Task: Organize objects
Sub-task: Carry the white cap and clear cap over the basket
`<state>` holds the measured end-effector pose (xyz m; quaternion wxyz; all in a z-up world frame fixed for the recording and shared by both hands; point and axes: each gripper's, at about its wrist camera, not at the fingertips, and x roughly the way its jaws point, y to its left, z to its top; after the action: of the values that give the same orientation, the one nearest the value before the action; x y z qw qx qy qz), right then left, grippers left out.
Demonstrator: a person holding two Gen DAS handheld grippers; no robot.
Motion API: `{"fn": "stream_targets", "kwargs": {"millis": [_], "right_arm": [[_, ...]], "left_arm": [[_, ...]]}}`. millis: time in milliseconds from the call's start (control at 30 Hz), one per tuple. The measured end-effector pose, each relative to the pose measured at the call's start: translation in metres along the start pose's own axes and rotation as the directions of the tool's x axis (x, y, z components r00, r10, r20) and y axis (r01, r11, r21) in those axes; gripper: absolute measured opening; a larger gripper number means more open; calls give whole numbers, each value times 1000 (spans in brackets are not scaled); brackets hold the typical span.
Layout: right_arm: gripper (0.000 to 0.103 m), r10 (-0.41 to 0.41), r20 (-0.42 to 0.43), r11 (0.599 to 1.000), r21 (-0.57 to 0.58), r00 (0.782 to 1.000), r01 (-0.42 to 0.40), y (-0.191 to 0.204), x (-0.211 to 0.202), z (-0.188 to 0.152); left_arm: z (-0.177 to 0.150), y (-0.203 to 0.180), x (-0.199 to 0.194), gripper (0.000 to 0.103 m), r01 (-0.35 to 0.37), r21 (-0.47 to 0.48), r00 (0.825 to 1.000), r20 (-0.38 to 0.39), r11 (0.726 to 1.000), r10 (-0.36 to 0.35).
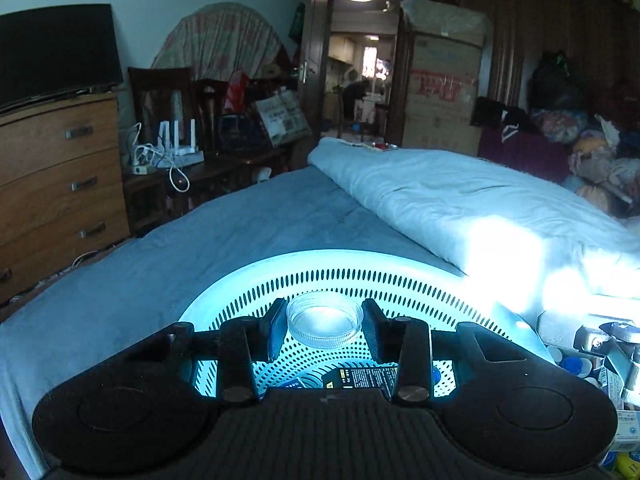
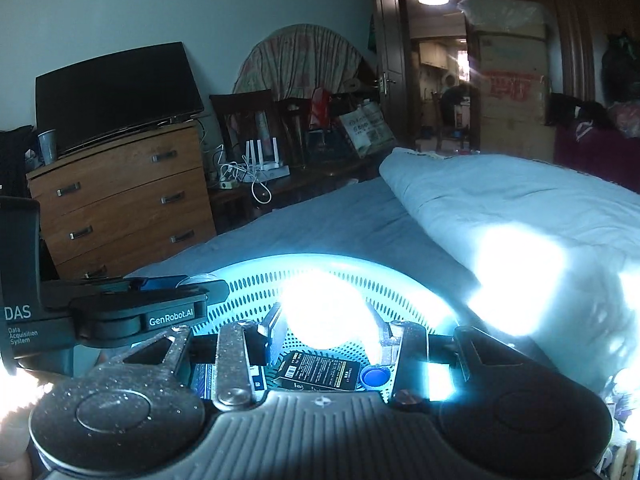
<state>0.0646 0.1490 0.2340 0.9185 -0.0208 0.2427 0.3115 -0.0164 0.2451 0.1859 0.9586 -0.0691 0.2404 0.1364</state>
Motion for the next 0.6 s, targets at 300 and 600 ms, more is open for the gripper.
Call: {"fn": "stream_targets", "kwargs": {"millis": [300, 600], "right_arm": [[42, 2, -2, 1000, 3, 1000, -2, 1, 1, 1], [42, 0, -6, 1000, 9, 1000, 0, -2, 6, 1]], "left_arm": [[-5, 0, 7, 40, -3, 5, 1000, -12, 1000, 3], [-6, -1, 7, 40, -7, 3, 1000, -15, 1000, 7]]}}
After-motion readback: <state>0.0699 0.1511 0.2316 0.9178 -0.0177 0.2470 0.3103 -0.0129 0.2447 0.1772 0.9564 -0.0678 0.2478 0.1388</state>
